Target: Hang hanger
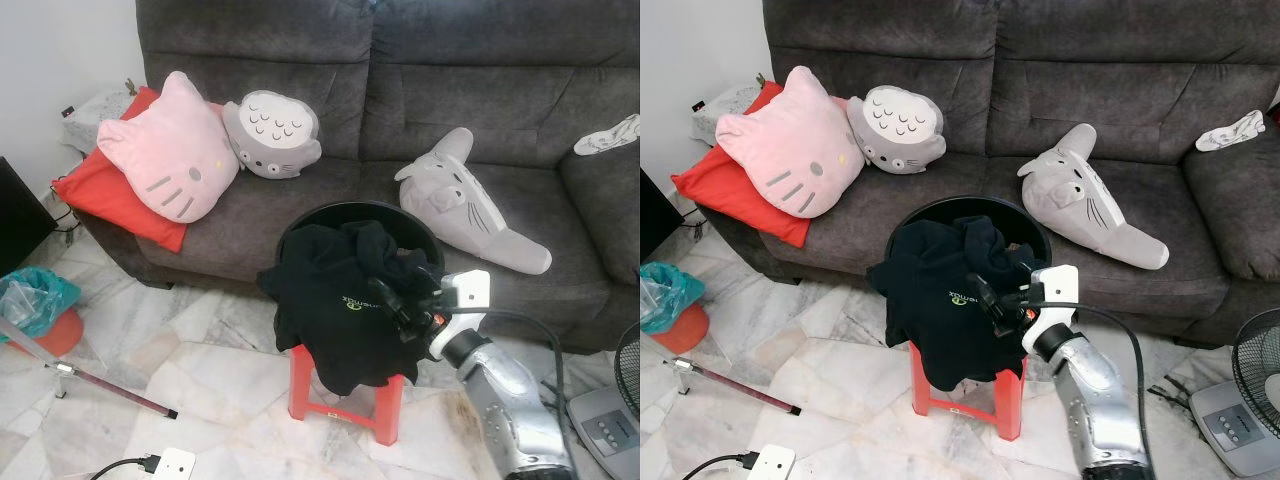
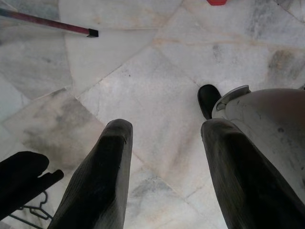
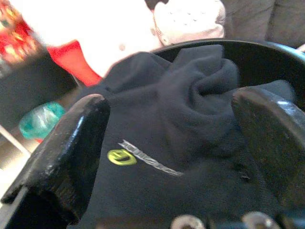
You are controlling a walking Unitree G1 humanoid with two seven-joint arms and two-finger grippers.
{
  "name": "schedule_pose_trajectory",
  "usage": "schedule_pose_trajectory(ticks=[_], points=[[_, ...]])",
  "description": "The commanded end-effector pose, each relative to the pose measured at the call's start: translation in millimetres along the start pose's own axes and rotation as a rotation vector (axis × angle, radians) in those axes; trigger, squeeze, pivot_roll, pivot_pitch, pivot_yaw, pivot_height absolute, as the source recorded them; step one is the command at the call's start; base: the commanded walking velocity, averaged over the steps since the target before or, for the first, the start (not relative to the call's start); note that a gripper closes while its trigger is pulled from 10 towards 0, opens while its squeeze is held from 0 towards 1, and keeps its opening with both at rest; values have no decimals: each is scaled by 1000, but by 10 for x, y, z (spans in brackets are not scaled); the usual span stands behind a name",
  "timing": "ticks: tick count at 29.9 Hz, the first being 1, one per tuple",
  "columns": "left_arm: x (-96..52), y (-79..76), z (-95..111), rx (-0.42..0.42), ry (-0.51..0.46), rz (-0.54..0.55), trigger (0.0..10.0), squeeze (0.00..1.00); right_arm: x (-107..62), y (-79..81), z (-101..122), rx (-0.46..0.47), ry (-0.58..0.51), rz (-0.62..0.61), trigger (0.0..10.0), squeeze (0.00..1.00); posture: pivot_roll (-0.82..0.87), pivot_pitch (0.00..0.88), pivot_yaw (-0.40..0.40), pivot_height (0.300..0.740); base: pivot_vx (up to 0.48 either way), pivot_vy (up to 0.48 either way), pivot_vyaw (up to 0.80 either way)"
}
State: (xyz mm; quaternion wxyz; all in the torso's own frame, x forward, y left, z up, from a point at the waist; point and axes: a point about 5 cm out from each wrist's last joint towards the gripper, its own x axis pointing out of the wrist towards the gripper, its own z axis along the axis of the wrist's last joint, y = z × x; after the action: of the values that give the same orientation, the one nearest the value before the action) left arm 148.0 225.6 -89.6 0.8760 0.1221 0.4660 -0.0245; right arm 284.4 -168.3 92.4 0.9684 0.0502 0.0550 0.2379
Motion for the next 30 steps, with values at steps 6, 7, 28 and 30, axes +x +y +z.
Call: schedule_pose_trajectory(ticks=[6,7,28,30], points=[[-13,-3,-65,-9,28,-5,10000,0,-215,-263,245,-149,3,-41,10000,0,-59,29,59,740,0,0,0],[-13,-2,-65,-8,28,-5,10000,0,-232,-293,263,-154,4,-45,10000,0,-63,29,60,740,0,0,0],[-12,7,-57,-6,27,-4,10000,0,187,-567,246,-207,136,-79,10000,0,-49,23,67,740,0,0,0],[-12,6,-56,-5,27,-5,10000,0,219,-568,242,-211,149,-68,10000,0,-53,23,67,740,0,0,0]])
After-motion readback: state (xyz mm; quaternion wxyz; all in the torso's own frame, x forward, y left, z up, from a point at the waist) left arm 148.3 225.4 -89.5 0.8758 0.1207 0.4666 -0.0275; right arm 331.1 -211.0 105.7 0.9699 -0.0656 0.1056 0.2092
